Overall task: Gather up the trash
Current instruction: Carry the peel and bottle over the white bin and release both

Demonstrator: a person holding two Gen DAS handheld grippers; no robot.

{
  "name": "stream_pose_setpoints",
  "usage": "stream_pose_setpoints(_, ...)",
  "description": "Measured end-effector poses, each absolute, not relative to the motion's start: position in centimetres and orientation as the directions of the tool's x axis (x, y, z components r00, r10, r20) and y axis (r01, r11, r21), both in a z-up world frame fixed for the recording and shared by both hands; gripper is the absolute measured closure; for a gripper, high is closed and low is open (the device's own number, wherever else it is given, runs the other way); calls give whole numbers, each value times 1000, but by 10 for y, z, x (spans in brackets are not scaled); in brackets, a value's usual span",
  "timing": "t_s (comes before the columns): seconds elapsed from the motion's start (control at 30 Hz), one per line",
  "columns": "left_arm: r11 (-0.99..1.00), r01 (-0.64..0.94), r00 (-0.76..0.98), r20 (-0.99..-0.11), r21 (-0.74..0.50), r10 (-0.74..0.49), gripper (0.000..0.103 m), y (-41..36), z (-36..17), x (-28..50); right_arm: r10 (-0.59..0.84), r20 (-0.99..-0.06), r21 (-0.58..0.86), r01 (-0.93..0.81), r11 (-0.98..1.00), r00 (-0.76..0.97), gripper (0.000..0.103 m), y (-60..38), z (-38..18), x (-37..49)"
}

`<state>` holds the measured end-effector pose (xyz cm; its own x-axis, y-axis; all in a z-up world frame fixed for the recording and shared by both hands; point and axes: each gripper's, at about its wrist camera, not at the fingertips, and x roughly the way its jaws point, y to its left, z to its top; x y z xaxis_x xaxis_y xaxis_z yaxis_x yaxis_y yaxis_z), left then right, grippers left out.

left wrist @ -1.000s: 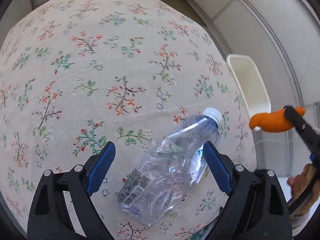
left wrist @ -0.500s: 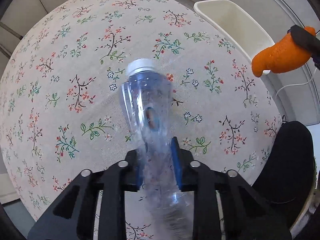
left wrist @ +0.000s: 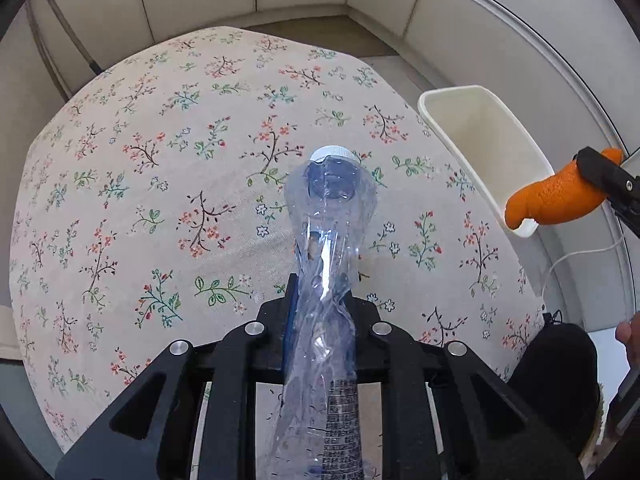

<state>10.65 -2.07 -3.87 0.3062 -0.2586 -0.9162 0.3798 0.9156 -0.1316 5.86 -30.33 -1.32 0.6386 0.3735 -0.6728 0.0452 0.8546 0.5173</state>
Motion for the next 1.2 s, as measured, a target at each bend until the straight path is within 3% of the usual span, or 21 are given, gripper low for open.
stream_pose_setpoints(0.37, 946, 269, 456, -841, -181, -291, 86, -17, 1, 115, 350, -631, 518, 40, 854, 693, 90, -328, 5, 64)
stream_pose_setpoints(0.97, 924, 291, 545, -751, -247, -373, 86, -111, 36, 134, 151, -620, 421, 164, 892, 770, 90, -432, 23, 82)
stream_pose_setpoints(1.17, 912, 318, 539, -742, -259, -398, 86, -152, 39, 143, 79, -660, 387, 248, 888, 747, 83, -473, 4, 92)
stream_pose_setpoints(1.2, 910, 325, 537, -741, -259, -403, 85, -159, 38, 144, 72, -665, 382, 256, 888, 743, 78, -477, 2, 92)
